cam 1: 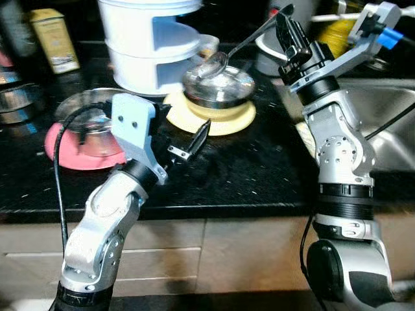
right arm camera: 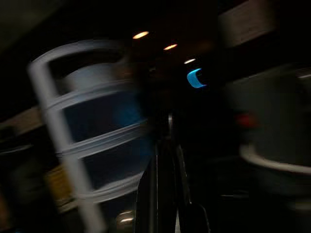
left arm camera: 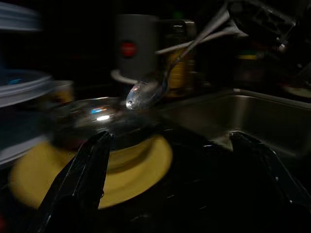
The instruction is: Kitchen organization
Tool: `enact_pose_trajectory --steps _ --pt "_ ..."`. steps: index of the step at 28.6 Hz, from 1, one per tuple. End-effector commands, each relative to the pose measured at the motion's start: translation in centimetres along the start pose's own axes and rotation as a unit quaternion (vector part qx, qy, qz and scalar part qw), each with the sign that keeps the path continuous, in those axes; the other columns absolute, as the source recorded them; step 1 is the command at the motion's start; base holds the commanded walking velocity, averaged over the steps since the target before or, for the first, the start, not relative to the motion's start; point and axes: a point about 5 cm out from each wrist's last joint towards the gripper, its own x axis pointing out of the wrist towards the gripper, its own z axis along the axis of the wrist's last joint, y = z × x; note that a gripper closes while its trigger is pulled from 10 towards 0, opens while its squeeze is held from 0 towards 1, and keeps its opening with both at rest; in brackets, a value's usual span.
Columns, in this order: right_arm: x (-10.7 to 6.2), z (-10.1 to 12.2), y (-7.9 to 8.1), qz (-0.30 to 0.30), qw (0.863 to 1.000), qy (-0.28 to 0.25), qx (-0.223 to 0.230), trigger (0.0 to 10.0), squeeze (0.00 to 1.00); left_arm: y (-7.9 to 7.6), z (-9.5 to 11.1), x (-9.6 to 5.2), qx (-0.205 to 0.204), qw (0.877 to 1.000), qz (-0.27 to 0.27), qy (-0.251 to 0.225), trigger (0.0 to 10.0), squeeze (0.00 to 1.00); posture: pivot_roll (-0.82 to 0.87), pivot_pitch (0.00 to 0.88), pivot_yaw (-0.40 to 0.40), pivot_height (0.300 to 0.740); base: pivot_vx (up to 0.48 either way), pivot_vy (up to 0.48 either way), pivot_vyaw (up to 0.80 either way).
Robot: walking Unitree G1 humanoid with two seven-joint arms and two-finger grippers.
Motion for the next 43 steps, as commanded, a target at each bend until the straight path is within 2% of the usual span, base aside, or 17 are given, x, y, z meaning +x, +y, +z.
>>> enact_pose_trajectory --steps 1,8,10,12,15,21,23,24,26,34,35,36,37,38,40,41,43 --pt "-0.3 1.0 -1.1 -0.021 1.000 -0.018 0.001 10.0 0.00 -0.2 0.2 0.1 -0.001 1.000 -0.005 -0.006 10.0 0.00 0.11 0.053 -0.042 0.740 0.000 0.000 -0.80" --pt "-0.2 1.9 -2.1 -0.055 0.998 -0.031 -0.015 10.0 0.00 -0.3 0.1 0.1 -0.002 1.000 -0.009 -0.006 10.0 0.00 0.11 0.046 -0.043 0.740 0.000 0.000 -0.80" --pt "-0.2 1.1 -2.2 -0.077 0.994 -0.006 -0.078 10.0 0.00 -0.3 0.1 0.2 -0.002 1.000 -0.010 -0.006 10.0 0.00 0.11 0.042 -0.043 0.740 0.000 0.000 -0.80" --pt "-0.2 1.1 -2.2 -0.077 0.994 -0.006 -0.078 10.0 0.00 -0.3 0.1 0.2 -0.002 1.000 -0.010 -0.006 10.0 0.00 0.11 0.042 -0.043 0.740 0.000 0.000 -0.80" --pt "0.0 -1.1 -1.3 -0.072 0.983 0.037 -0.164 10.0 0.00 -0.4 -0.1 0.2 0.000 1.000 -0.010 -0.003 10.0 0.00 0.11 0.042 -0.044 0.740 0.000 0.000 -0.27" --pt "0.3 -3.4 -0.3 -0.062 0.969 0.081 -0.226 10.0 0.00 -0.1 -0.6 0.0 0.006 1.000 0.003 0.008 10.0 0.00 0.11 0.050 -0.044 0.740 0.000 0.000 0.00" --pt "0.3 -5.8 0.6 -0.050 0.952 0.118 -0.277 10.0 0.00 0.2 -1.0 -0.1 0.011 1.000 0.017 0.017 10.0 0.00 0.11 0.053 -0.046 0.740 0.000 0.000 0.00" --pt "0.3 -5.8 0.6 -0.050 0.952 0.118 -0.277 10.0 0.00 0.2 -1.0 -0.1 0.011 1.000 0.017 0.017 10.0 0.00 0.11 0.053 -0.046 0.740 0.000 0.000 0.00" --pt "-0.1 -8.4 1.5 -0.041 0.933 0.151 -0.324 10.0 0.00 0.3 -1.4 -0.2 0.012 0.999 0.029 0.025 10.0 0.00 0.11 0.056 -0.050 0.740 0.000 0.000 0.00" --pt "-1.0 -10.3 1.3 -0.042 0.884 0.172 -0.433 10.0 0.00 0.2 -1.7 -0.4 0.016 0.999 0.033 0.030 10.0 0.00 0.11 0.060 -0.055 0.740 0.000 0.000 0.00" --pt "-1.1 -10.4 1.3 -0.038 0.891 0.174 -0.418 10.0 0.27 0.2 -1.7 -0.4 0.017 0.999 0.034 0.029 10.0 0.00 0.11 0.060 -0.055 0.740 0.000 0.000 0.00" --pt "-1.2 -10.5 1.4 -0.033 0.902 0.175 -0.394 10.0 0.98 0.2 -1.6 -0.4 0.018 0.999 0.034 0.028 10.0 0.00 0.11 0.060 -0.055 0.740 0.000 0.000 0.00" --pt "-1.3 -10.5 1.5 -0.034 0.913 0.173 -0.369 10.0 1.00 0.3 -1.6 -0.4 0.019 0.999 0.034 0.027 10.0 0.00 0.11 0.060 -0.055 0.740 0.000 0.000 0.00" --pt "-1.3 -10.5 1.5 -0.034 0.913 0.173 -0.369 10.0 1.00 0.3 -1.6 -0.4 0.019 0.999 0.034 0.027 10.0 0.00 0.11 0.060 -0.055 0.740 0.000 0.000 0.00" --pt "-1.3 -10.4 2.0 -0.025 0.944 0.165 -0.286 10.0 1.00 0.3 -1.5 -0.3 0.021 0.999 0.035 0.024 10.0 0.00 0.11 0.060 -0.053 0.740 0.000 0.000 0.00" --pt "-1.3 -10.4 2.0 -0.025 0.944 0.165 -0.286 10.0 1.00 0.3 -1.5 -0.3 0.021 0.999 0.035 0.024 10.0 0.00 0.11 0.060 -0.053 0.740 0.000 0.000 0.00" --pt "-1.5 -10.2 2.5 -0.011 0.965 0.147 -0.218 10.0 1.00 0.4 -1.4 -0.2 0.023 0.999 0.036 0.023 10.0 0.00 0.11 0.061 -0.052 0.740 0.000 0.000 0.00"
